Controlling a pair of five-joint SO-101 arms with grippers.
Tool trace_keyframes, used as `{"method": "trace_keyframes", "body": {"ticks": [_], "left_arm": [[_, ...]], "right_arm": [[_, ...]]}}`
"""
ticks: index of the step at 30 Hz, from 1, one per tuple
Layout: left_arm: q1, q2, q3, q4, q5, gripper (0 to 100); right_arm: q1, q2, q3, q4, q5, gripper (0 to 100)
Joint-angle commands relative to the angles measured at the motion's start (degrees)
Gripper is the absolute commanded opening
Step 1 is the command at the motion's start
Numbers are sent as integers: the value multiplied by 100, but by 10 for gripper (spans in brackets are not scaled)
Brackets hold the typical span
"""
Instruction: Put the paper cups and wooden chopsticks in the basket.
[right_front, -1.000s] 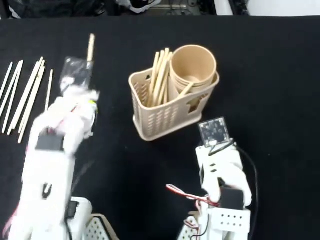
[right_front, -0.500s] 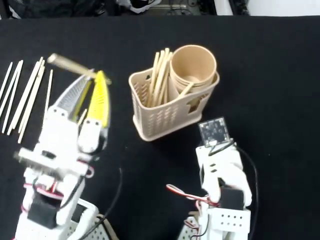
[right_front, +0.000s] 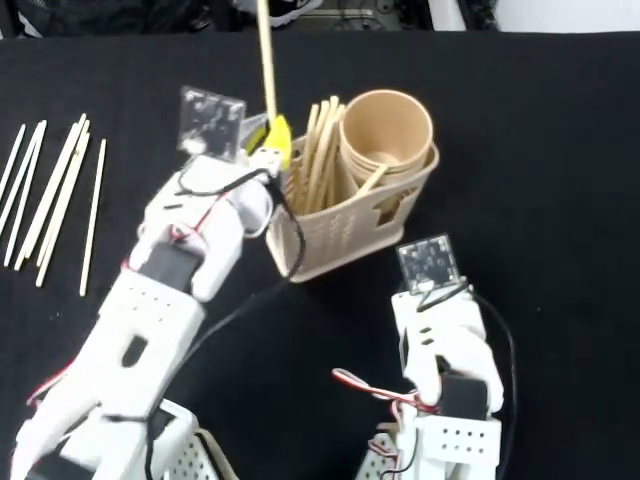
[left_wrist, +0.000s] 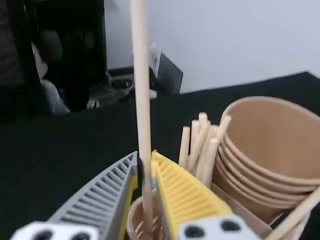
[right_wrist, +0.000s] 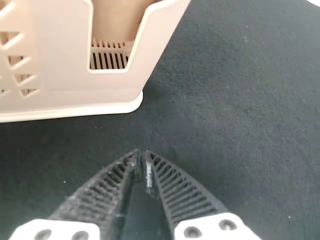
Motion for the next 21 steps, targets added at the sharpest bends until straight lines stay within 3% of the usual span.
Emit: {"method": "trace_keyframes", "body": {"ticks": [1,3,6,9,15,21], "left_arm": [[75,185,-295,-132,44,30],[163,176,-145,44,0,45],[418,70,-356,1160,79,201],[409,-79,-989,2040,246,201],[-321,44,-2589,3842,149,199],[-1780,888,-4048,5925,-826,198]], "right_arm": [[53,-382,-48,0,35,15],[53,-382,-48,0,35,15],[53,-382,-48,0,35,15],[53,-382,-48,0,35,15],[62,-382,-48,0,35,15],[62,-382,-48,0,35,15]]}}
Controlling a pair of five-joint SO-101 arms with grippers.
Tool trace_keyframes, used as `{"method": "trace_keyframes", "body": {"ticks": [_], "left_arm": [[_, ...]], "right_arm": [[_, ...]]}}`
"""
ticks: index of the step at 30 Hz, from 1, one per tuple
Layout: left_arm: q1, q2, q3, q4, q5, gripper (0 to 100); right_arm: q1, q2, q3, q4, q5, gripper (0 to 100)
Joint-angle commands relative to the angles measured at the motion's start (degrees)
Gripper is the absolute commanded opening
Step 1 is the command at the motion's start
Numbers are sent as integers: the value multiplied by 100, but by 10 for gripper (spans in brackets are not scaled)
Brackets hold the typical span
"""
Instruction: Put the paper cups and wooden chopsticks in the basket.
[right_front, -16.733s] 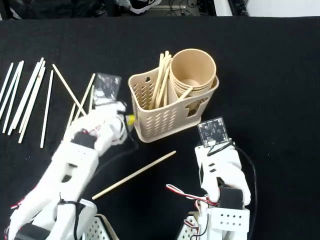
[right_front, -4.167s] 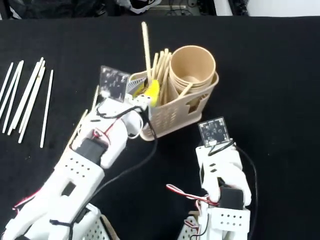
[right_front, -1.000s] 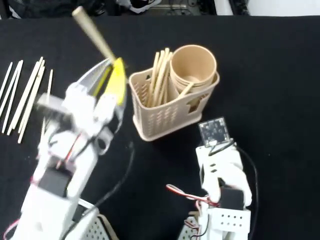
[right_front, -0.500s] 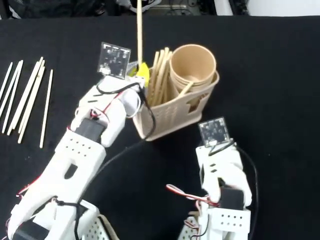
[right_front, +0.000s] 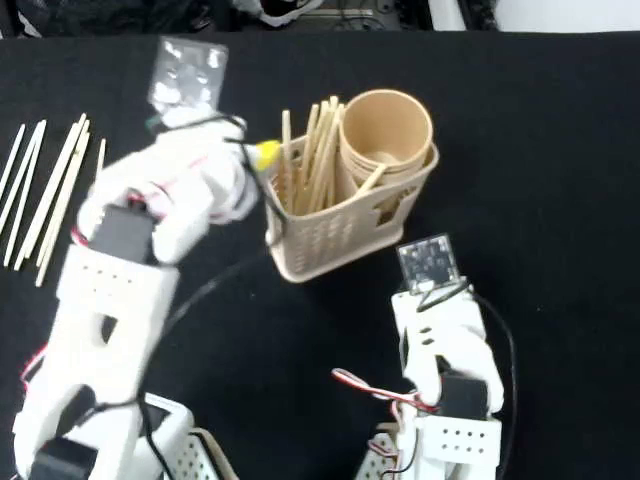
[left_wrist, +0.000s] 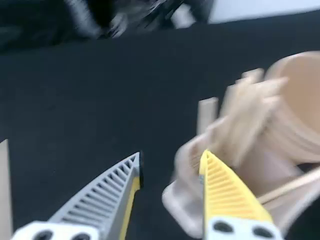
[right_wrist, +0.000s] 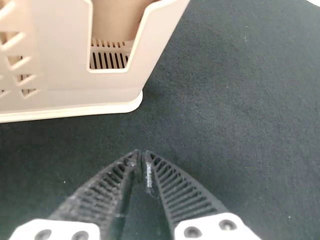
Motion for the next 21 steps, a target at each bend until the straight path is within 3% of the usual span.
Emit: {"method": "trace_keyframes", "body": {"ticks": [1,6,11,21], "left_arm": [[-1033,519,-989,1125,-668,198],[-1982,1670,-1165,1758,-2180,198],[-2062,3121,-971,1829,-3578,155],[-2167,5873,-2114,1424,-3798,102]], "right_arm": [[62,-382,-48,0,35,15],[62,-382,-48,0,35,15],[62,-382,-48,0,35,15],[70,-382,-48,9,35,14]]}}
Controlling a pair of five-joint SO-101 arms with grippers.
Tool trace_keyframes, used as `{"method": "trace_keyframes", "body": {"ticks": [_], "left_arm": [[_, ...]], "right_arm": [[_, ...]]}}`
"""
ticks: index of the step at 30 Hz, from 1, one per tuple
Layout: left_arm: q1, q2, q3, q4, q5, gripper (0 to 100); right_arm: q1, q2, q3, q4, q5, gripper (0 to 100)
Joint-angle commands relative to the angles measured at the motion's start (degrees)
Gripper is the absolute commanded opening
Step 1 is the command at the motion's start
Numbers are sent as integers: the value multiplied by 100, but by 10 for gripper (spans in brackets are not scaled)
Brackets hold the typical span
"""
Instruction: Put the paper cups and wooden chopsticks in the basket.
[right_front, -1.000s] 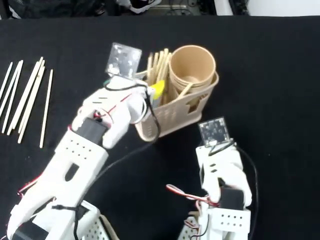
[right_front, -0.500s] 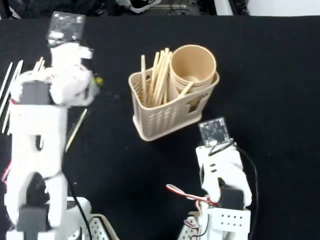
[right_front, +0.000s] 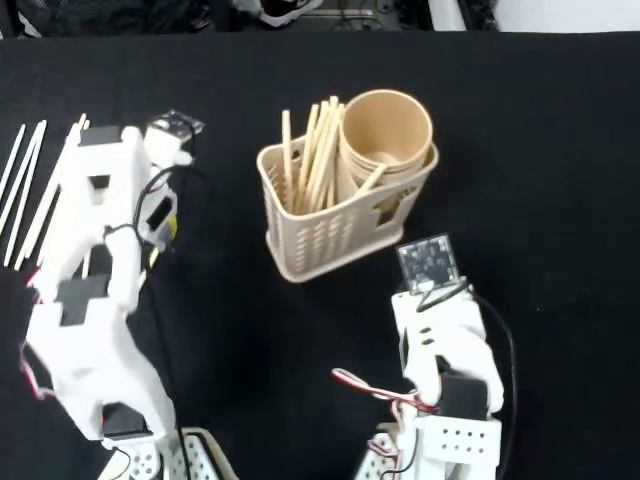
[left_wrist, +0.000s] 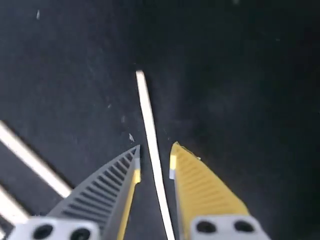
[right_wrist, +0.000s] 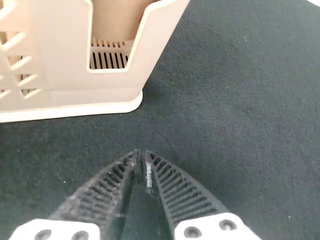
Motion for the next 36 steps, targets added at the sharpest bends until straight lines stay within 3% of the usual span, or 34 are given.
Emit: {"method": "trace_keyframes", "body": {"ticks": [1,4,7,12,16,21,27,32,36], "left_arm": [[-136,633,-752,-18,-70,101],[-163,1099,-1103,-18,-62,98],[-154,1345,-1253,-18,-70,24],[-127,1248,-1077,0,9,28],[-119,396,-848,-35,782,28],[-22,-1644,154,-369,1442,28],[391,-5582,2976,-2321,2277,28],[936,-9081,5174,-4712,2866,29],[1490,-10831,6237,-6576,3604,29]], "right_arm": [[70,-382,-48,9,35,14],[79,-382,-48,9,35,14],[79,-382,-48,9,35,14],[79,-382,-48,9,35,14],[79,-382,-48,9,35,14],[79,-382,-48,0,35,14],[79,-382,-48,0,35,14],[70,-382,-48,0,35,15],[62,-382,-48,0,35,15]]}}
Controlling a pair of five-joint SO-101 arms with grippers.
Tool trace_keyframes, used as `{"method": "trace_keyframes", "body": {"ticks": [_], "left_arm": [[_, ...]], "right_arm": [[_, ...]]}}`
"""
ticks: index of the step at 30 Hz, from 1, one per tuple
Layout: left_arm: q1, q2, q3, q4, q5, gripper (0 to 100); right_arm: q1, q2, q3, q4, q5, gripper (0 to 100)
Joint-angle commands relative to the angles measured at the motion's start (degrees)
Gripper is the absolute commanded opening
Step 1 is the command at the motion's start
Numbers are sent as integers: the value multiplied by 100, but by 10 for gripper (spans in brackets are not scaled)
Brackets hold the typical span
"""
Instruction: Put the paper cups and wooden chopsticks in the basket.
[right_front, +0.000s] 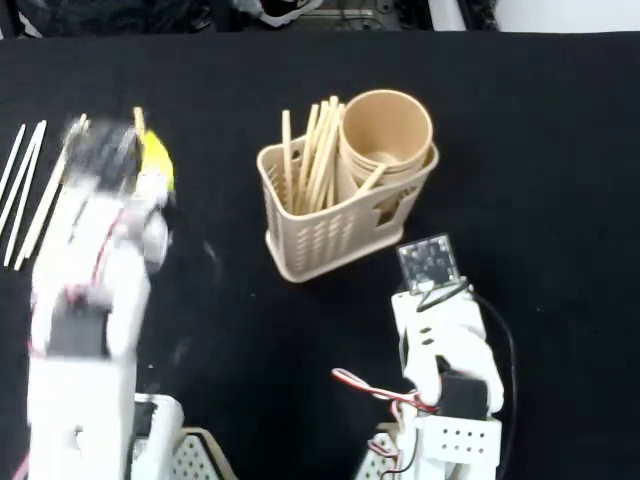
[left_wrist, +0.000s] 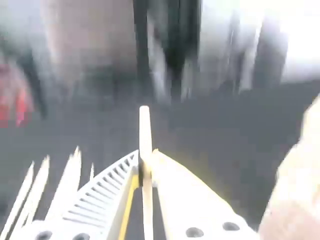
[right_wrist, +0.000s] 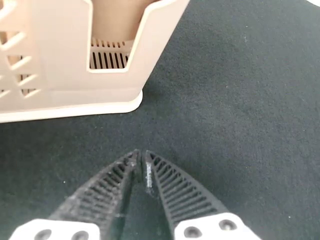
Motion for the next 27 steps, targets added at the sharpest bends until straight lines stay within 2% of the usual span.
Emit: {"method": "trace_keyframes", "body": {"ticks": [1,3,5,9,15,22,25,27], "left_arm": [[576,-1776,637,-1600,580,29],[1059,-2031,409,-1495,826,29],[1657,-2004,-171,-1064,1029,29],[2316,-1284,-989,-835,1081,29],[2343,237,-1420,-905,1125,29],[2132,1459,-884,-2180,1125,28],[2053,1697,-690,-2233,1116,31],[2123,1723,-681,-1855,1090,70]], "right_arm": [[62,-382,-48,0,35,15],[62,-382,-48,0,35,15],[62,-382,-48,0,35,15],[62,-382,-48,0,35,15],[62,-382,-48,-18,35,15],[79,-374,-48,-79,35,14],[79,-374,-48,-79,35,14],[79,-374,-48,-79,35,14]]}}
